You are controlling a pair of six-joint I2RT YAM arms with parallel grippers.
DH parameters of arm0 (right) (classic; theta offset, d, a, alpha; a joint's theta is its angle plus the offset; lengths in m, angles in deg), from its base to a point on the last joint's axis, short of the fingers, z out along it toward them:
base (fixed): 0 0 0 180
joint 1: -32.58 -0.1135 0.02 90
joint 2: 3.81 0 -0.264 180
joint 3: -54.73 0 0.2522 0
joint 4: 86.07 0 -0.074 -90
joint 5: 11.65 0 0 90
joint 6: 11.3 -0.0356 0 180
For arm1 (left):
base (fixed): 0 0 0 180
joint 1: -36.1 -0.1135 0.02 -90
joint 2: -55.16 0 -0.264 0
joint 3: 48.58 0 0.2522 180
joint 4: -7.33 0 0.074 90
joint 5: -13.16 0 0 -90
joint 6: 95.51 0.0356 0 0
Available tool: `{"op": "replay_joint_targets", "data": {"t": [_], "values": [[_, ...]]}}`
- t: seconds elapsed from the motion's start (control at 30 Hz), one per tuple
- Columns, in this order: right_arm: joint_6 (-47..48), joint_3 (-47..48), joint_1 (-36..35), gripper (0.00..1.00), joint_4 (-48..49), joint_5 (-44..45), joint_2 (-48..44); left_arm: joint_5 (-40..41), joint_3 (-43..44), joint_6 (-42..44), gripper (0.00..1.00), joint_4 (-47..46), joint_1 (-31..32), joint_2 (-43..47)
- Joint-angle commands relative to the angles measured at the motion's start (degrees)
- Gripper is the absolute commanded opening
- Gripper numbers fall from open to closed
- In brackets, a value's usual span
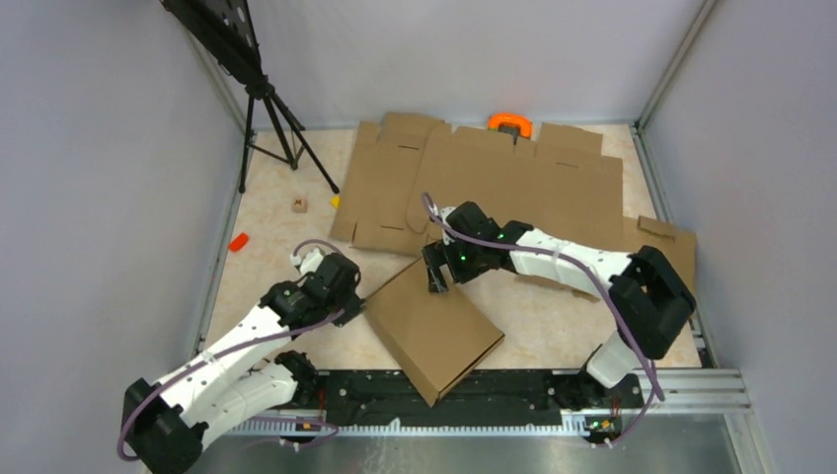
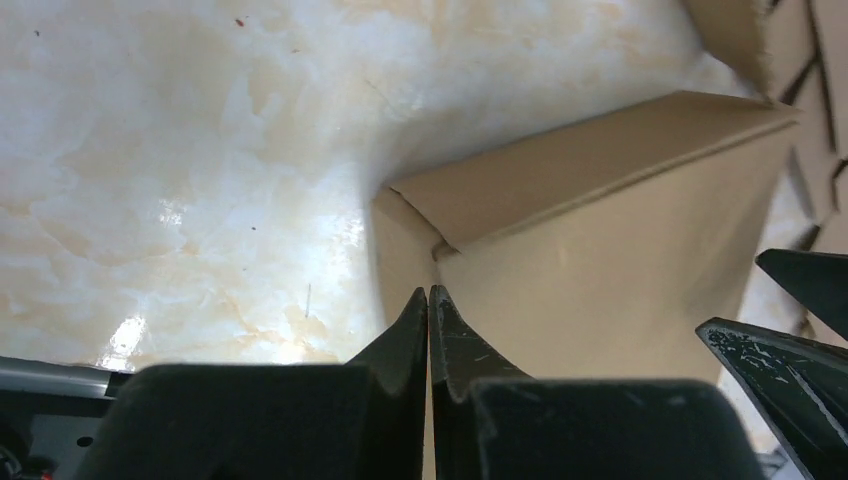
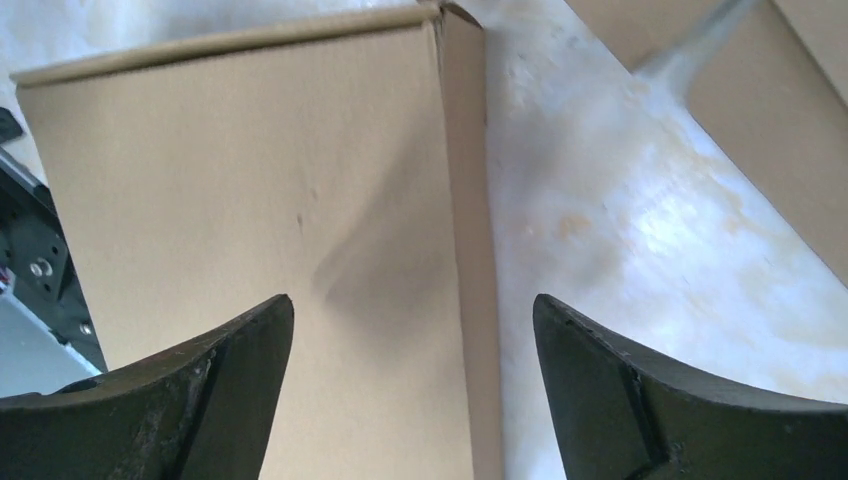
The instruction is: Fold the paper box
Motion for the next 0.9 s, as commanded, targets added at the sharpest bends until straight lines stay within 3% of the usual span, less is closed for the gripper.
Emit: {"op": "replay_joint_targets", "data": {"t": [0.0, 0.17, 0.3, 0.4, 0.5, 0.87], "values": [[3.52, 1.22, -0.88, 0.88, -9.08, 6.35, -8.59, -1.91, 3.44, 8.61, 0.0, 2.75, -0.01, 4.23], [3.61, -0.3, -1.61, 0.87, -13.72, 4.44, -17.24, -6.53, 7.04, 17.51, 0.0, -0.41, -0.01, 6.07], [1.38, -2.69, -8.39, 0.59, -14.18, -0.78, -21.64, -14.52, 7.09, 24.34, 0.0, -9.44, -0.09, 4.64], [-2.16, -4.0, -17.97, 0.36, -12.6, -0.18, -22.24, -13.5, 7.7, 25.1, 0.0, -11.99, -0.49, 1.55], [-6.86, -5.8, -23.67, 0.0, -9.98, 0.56, -22.33, -18.3, 8.58, 26.96, 0.0, -14.66, -2.91, -2.47], [-18.94, -18.08, -31.99, 0.0, 4.0, 2.4, -19.7, -23.99, 3.57, 28.67, 0.0, -19.89, -3.96, -9.41]]}}
